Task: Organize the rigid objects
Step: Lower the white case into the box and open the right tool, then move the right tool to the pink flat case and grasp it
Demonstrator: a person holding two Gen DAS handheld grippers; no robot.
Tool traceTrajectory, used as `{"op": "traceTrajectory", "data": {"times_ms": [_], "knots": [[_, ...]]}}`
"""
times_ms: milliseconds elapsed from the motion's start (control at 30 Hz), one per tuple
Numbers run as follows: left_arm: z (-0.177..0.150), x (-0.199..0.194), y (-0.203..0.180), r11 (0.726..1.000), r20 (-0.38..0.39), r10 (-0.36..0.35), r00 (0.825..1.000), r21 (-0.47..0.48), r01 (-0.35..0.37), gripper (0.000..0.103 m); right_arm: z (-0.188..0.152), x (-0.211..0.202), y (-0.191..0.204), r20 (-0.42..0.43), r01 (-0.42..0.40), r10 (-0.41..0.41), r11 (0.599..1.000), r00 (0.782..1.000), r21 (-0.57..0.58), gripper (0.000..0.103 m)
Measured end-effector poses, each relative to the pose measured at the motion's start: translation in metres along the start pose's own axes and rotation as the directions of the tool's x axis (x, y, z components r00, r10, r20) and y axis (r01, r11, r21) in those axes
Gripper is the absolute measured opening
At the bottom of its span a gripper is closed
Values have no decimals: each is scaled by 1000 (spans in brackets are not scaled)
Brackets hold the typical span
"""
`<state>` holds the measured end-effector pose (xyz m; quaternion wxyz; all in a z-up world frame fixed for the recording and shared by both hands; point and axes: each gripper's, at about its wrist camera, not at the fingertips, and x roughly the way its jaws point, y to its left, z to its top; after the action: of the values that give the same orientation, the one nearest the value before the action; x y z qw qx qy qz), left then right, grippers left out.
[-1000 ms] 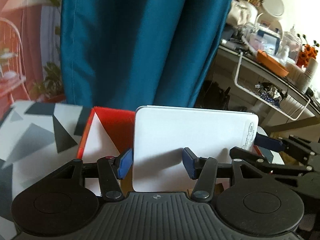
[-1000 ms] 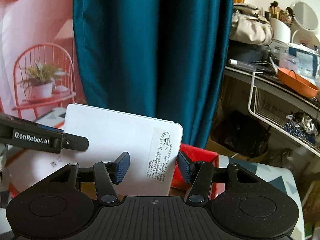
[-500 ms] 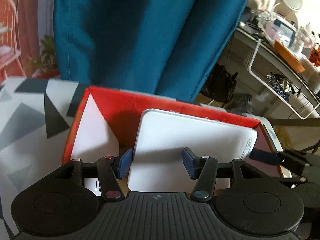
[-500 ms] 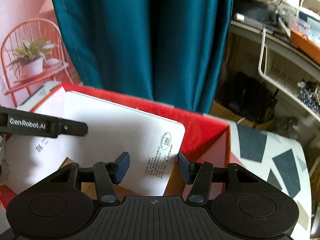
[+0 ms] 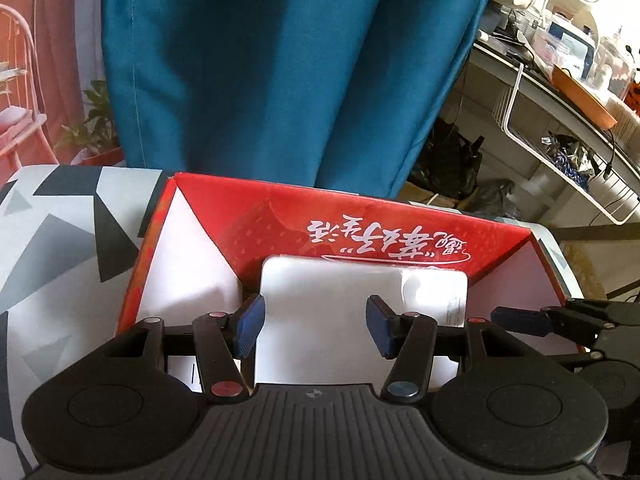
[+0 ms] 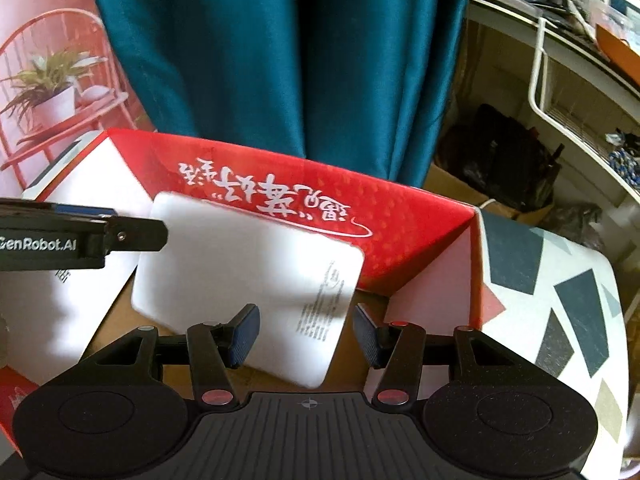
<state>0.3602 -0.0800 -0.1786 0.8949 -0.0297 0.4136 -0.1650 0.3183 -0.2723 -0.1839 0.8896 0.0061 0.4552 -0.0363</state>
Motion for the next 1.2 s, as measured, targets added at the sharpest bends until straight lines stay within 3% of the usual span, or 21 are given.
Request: {"op": "traceTrajectory", "data": {"times_ms": [367, 467, 567, 633, 733, 900, 967, 1200], "knots": [[-4, -10, -4, 1000, 78, 14, 997, 24, -15, 58, -6, -14, -10, 100, 27, -33, 998, 994, 62, 48], [-5, -16, -8, 999, 128, 8, 992, 49, -14, 65, -9, -21, -9, 153, 65, -76, 995, 985, 75, 48], [-5, -23, -14, 996, 164, 56, 985, 59, -66, 68, -8, -26, -8, 182, 68, -79, 995, 980, 67, 51], [-1, -29, -18, 994, 154, 72, 985, 71, -84, 68, -7, -33, -9, 207, 62, -77, 995, 975, 79, 68], [-1, -51, -22, 989, 205, 72, 976, 113, -97, 76, -6, -53, -11, 262, 53, -75, 995, 962, 89, 82], [-5, -90, -17, 991, 252, 66, 966, 95, -93, 96, -13, -80, -11, 280, 21, -56, 991, 958, 129, 103], [-13, -105, -17, 989, 271, 63, 960, 115, -97, 103, -20, -89, -9, 291, -20, -21, 991, 957, 136, 103], [-53, -142, -14, 985, 279, 26, 960, 157, -72, 103, -62, -126, 8, 338, -65, 7, 985, 941, 159, 103]]}}
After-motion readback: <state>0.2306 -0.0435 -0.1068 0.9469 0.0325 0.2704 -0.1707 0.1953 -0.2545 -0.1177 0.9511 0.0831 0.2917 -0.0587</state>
